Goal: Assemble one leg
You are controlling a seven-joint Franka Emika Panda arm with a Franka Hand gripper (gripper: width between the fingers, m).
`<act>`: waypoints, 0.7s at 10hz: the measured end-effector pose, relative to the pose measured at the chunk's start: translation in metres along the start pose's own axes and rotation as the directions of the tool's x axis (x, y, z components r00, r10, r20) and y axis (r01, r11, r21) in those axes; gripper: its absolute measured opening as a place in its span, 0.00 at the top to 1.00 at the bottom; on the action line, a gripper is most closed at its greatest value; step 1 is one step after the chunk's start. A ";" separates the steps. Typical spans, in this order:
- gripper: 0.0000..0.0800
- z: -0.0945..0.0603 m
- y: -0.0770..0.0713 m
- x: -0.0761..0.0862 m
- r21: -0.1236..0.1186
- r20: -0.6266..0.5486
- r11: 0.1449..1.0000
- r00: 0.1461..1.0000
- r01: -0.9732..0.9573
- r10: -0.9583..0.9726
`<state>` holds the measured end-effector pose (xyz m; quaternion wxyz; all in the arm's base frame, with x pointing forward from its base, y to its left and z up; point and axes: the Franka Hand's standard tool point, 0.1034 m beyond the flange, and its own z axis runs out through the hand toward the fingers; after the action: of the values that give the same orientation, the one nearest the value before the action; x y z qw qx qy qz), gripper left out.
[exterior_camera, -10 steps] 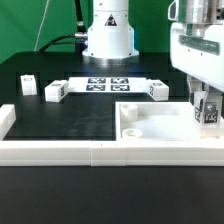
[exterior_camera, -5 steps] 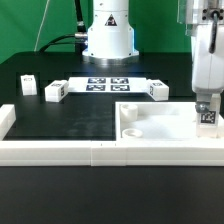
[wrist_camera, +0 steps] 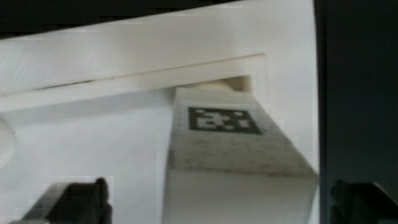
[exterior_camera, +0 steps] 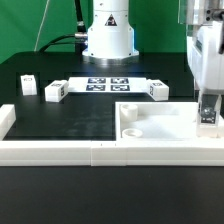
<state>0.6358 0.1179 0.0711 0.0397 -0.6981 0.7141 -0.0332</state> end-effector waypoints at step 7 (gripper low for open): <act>0.19 0.001 0.001 -0.007 0.005 -0.007 0.729 0.729 0.684 -0.684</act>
Offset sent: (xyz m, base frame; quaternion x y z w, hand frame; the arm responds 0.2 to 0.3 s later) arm -0.0043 0.0079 -0.0046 0.0270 0.0042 -0.1739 0.9844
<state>0.6356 0.1248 0.0697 0.0255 -0.9116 0.4072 -0.0497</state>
